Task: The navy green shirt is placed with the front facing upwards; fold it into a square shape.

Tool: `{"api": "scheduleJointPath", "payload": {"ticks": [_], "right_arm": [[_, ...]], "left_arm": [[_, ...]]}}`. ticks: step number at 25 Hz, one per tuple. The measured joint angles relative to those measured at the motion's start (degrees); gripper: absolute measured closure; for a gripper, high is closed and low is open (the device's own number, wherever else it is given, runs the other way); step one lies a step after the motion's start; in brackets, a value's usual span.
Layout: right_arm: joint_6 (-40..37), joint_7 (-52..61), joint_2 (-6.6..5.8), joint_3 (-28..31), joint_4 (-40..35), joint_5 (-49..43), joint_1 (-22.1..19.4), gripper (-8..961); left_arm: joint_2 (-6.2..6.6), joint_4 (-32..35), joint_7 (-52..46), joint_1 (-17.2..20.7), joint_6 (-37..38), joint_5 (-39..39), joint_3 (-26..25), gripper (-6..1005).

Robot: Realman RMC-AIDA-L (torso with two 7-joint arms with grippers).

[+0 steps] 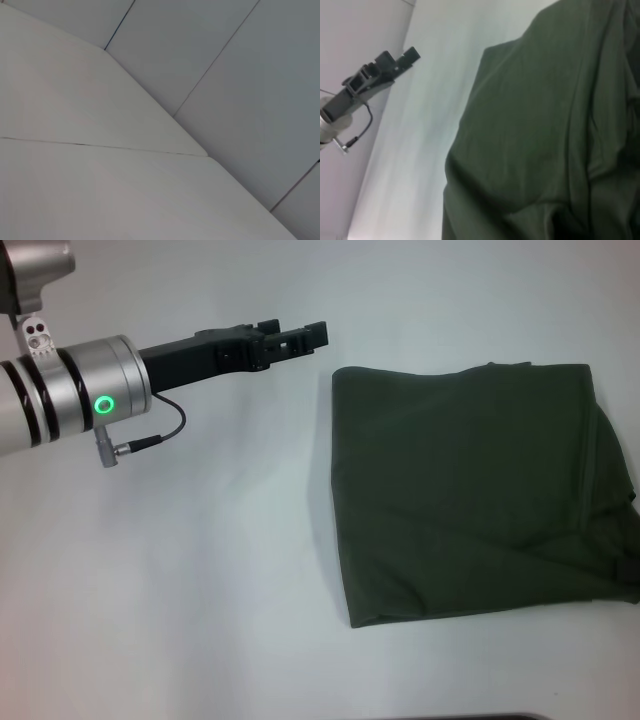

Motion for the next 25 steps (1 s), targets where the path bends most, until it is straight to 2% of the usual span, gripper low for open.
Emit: {"api": "scheduleJointPath", "payload": {"ticks": [17, 24, 25], "right_arm": [[-1.1, 0.0, -0.14, -0.6, 0.0, -1.1, 0.6, 922], [-0.7, 1.0, -0.79, 0.3, 0.0, -1.1, 0.6, 920], [-0.5, 1.2, -0.85, 0.4, 0.0, -1.1, 0.6, 893]], "left_arm": [[-0.02, 0.1, 0.0, -0.4, -0.1, 0.0, -0.2, 127], [-0.02, 0.1, 0.0, -0.5, -0.6, 0.0, -0.2, 127], [-0.02, 0.1, 0.0, -0.6, -0.6, 0.0, -0.2, 127]]}}
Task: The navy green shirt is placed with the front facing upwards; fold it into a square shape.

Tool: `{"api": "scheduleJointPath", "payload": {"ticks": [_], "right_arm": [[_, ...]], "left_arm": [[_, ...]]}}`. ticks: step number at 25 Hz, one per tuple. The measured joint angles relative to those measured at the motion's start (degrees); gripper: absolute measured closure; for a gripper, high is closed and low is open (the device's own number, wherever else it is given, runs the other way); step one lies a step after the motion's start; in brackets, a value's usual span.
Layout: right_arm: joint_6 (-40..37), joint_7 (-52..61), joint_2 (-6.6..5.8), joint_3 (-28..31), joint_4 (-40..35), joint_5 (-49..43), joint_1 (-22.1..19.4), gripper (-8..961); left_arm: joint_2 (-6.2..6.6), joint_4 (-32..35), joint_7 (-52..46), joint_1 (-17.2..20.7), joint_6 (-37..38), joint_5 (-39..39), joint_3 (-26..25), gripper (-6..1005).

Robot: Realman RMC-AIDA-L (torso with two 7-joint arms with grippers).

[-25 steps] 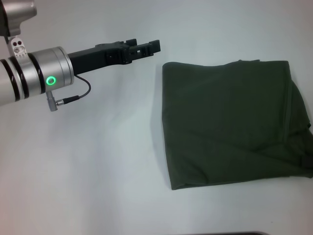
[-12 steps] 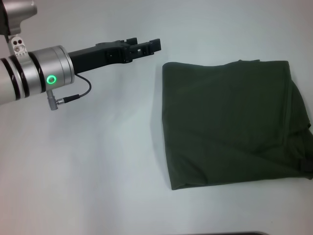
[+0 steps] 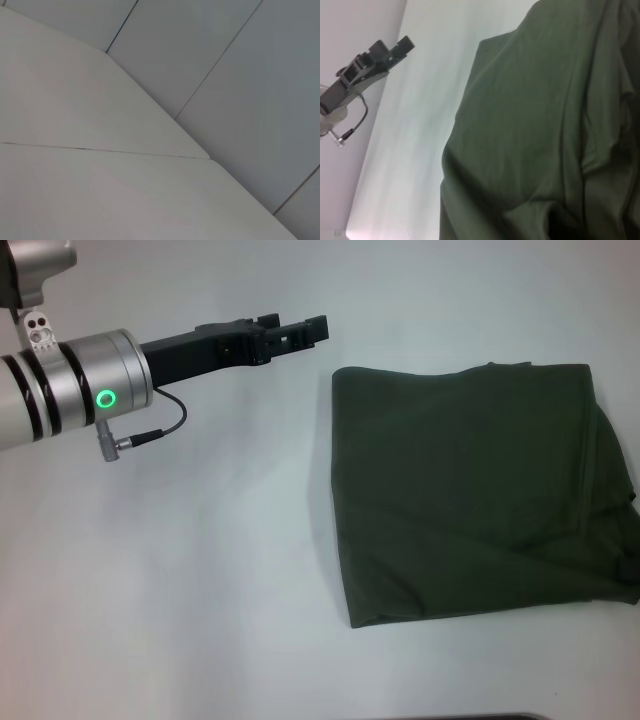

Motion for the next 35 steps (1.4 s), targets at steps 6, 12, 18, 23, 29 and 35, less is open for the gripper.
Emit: {"api": "scheduleJointPath", "payload": {"ticks": [6, 12, 18, 23, 29, 35], "right_arm": [[0.1, 0.1, -0.6, 2.1, -0.3, 0.2, 0.0, 646], [-1.1, 0.1, -1.16, 8.1, -3.1, 0.6, 0.4, 466], [0.0, -0.2, -0.83, 11.3, -2.7, 1.6, 3.2, 332], [3.1, 1.0, 0.03, 11.0, -2.4, 1.6, 6.3, 264], [6.9, 3.1, 0.74, 9.9, -2.3, 1.3, 8.8, 265], [9.4, 4.3, 1.21, 8.9, -1.9, 1.3, 9.5, 284]], "left_arm": [[0.09, 0.0, 0.0, -0.1, -0.3, 0.0, -0.1, 127], [0.08, 0.0, 0.0, -0.2, -0.3, 0.0, -0.1, 127], [0.09, -0.3, 0.1, -0.2, -0.3, 0.0, -0.1, 126], [0.23, -0.4, 0.7, -0.2, -0.2, 0.0, -0.1, 127], [0.26, -0.4, 1.1, -0.1, -0.3, 0.3, -0.1, 127], [0.26, -0.6, 1.5, 0.2, -0.3, 0.1, -0.1, 126]]}}
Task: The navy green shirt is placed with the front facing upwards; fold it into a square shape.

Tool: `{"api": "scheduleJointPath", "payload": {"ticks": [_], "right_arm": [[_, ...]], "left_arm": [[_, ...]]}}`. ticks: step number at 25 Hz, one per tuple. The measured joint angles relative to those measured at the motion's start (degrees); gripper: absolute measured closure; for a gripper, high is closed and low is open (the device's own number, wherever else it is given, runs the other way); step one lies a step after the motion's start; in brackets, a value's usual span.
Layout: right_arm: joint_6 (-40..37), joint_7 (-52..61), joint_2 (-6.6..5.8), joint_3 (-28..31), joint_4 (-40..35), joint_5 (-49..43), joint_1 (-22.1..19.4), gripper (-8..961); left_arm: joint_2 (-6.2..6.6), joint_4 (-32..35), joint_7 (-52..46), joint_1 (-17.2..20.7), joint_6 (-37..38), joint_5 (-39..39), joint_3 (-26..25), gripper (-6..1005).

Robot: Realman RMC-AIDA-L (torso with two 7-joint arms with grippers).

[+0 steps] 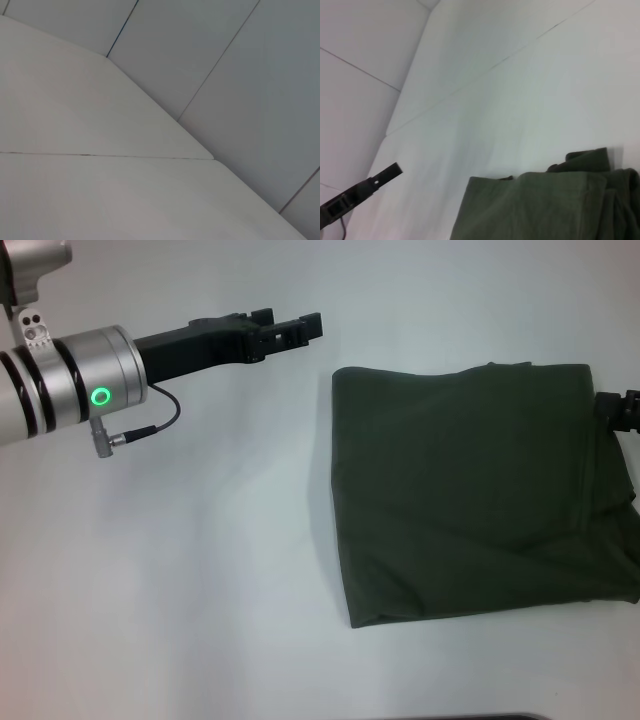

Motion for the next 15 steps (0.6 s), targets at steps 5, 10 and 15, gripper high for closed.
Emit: {"api": "scheduleJointPath", "payload": {"ticks": [5, 10, 15], "right_arm": [[1.8, 0.2, 0.41, -0.7, 0.3, 0.0, 0.5, 299], [3.4, 0.4, 1.14, -2.5, 0.4, 0.0, 0.9, 314], [4.4, 0.4, 1.79, -3.0, 0.9, 0.0, 1.4, 329]], "left_arm": [[0.0, 0.0, 0.1, 0.0, 0.0, -0.1, 0.0, 126], [0.0, 0.0, 0.1, 0.1, 0.0, -0.1, 0.0, 127], [0.0, 0.1, 0.1, 0.1, -0.4, -0.1, -0.1, 127]]}}
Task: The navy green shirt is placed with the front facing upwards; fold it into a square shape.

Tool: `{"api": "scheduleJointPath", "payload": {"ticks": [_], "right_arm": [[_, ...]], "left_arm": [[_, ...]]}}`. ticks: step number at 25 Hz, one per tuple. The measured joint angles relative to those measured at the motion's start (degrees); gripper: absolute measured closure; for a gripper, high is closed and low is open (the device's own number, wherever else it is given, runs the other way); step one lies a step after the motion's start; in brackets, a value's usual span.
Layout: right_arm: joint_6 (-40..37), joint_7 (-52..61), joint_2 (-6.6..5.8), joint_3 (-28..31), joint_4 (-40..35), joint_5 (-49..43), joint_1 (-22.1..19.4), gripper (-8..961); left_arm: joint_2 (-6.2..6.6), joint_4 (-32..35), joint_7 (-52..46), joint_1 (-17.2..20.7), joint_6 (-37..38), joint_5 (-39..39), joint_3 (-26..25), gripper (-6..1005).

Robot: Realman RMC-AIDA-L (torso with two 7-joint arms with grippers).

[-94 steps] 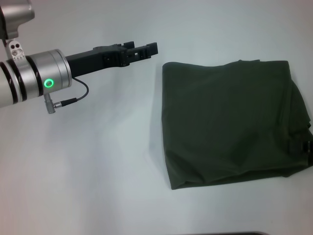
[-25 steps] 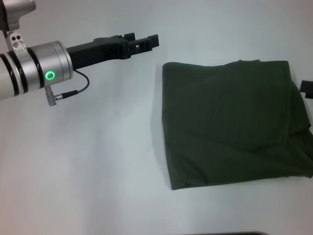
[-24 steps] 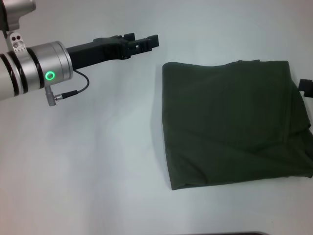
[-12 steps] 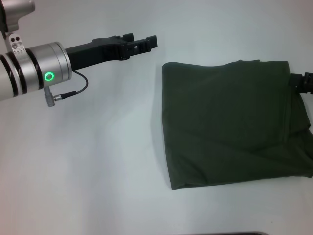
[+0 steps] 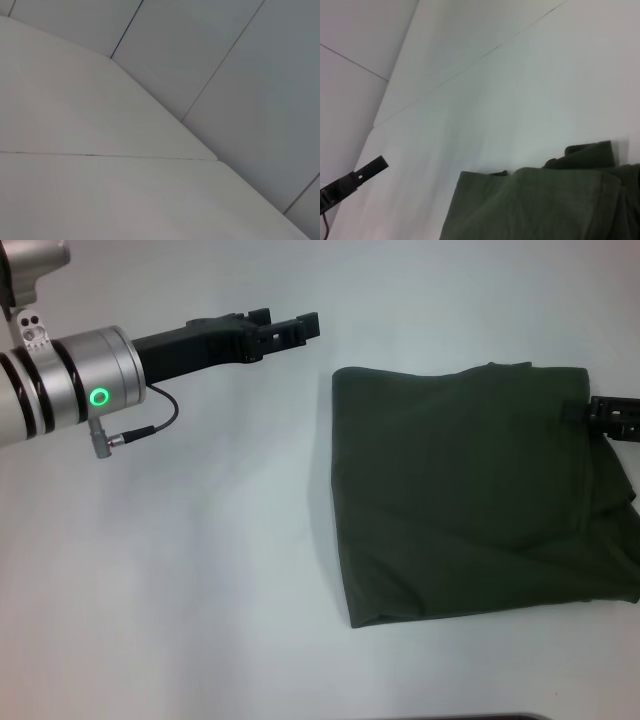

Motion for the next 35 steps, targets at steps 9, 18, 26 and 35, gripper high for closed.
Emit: {"api": "scheduleJointPath", "payload": {"ticks": [9, 18, 26, 35], "right_arm": [[1.1, 0.0, 0.1, -0.1, 1.1, 0.1, 0.2, 357], [1.5, -0.5, 0.12, 0.4, 1.7, 0.5, -0.5, 762], [-1.4, -2.4, 0.12, 0.4, 1.3, 2.3, -0.6, 913], [-4.7, -2.2, -0.71, 0.7, -1.0, 6.6, -1.2, 943]], "left_arm": [[0.0, 0.0, 0.2, 0.2, -0.1, 0.1, 0.0, 126], [0.0, 0.2, 0.6, 0.3, 0.0, -0.1, 0.0, 126], [0.0, 0.4, 0.7, 0.3, 0.0, -0.1, 0.0, 126], [0.0, 0.4, 0.7, 0.4, 0.2, -0.1, 0.0, 126]]}}
